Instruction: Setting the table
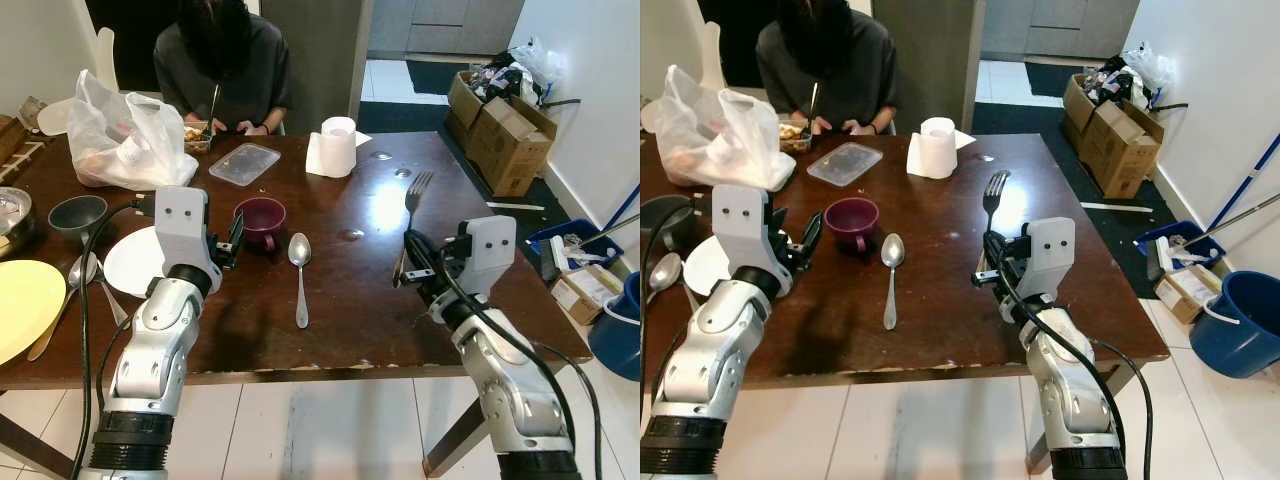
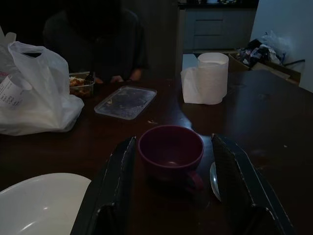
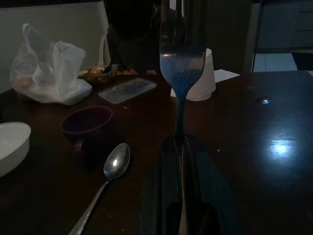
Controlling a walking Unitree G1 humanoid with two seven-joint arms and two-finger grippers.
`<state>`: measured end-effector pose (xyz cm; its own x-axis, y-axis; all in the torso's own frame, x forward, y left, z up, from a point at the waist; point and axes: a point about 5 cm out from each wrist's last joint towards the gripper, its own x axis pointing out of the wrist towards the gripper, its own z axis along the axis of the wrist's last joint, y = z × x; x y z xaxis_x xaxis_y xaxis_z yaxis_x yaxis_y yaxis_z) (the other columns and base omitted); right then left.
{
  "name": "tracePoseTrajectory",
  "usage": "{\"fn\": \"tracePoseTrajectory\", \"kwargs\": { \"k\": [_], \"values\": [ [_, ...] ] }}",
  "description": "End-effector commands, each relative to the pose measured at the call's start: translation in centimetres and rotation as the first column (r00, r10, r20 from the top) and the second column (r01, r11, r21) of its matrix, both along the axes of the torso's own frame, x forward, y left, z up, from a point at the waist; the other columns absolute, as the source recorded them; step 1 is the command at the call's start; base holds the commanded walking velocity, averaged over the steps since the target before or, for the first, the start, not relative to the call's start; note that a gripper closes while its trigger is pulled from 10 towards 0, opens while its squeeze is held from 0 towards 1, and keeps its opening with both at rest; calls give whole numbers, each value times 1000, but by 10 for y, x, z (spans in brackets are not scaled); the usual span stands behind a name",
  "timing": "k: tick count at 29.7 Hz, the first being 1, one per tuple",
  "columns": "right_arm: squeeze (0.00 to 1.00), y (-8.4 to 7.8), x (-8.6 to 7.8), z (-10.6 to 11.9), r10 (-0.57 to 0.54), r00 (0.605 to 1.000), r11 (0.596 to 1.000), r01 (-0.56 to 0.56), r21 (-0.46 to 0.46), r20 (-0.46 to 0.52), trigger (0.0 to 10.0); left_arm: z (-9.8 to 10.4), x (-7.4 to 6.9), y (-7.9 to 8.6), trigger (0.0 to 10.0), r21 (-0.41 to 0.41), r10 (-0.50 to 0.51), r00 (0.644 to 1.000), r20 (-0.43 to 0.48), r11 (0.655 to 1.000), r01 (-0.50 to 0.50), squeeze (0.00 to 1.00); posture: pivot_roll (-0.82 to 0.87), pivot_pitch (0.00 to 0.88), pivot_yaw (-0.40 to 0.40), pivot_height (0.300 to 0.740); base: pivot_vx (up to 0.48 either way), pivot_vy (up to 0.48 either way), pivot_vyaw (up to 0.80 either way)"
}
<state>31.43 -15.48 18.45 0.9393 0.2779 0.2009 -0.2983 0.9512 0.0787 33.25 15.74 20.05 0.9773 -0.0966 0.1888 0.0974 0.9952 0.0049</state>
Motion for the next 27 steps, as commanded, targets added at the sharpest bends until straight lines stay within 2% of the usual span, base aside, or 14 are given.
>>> {"fn": "tracePoseTrajectory", "kwargs": {
  "k": [1, 17, 27],
  "values": [
    [0, -2, 1, -2, -12, 1000, 1000, 13, 29, -21, 10000, -1, -1, -2, 10000, 2, -2, 1000, -8, 1000, 3, 0, -71, 0, 48, 740, 0, 0, 0],
    [0, -2, 1, -3, 1, 1000, 999, 0, 35, -31, 10000, -1, -1, -2, 10000, 2, -5, 1000, -8, 1000, 5, 0, -71, 0, 50, 740, 0, 0, 0],
    [0, 0, 1, -4, 9, 999, 1000, -8, 12, -33, 10000, -1, 0, -2, 10000, 5, -5, 1000, -9, 1000, 5, 0, -71, 0, 52, 740, 0, 0, 775]
  ]
}}
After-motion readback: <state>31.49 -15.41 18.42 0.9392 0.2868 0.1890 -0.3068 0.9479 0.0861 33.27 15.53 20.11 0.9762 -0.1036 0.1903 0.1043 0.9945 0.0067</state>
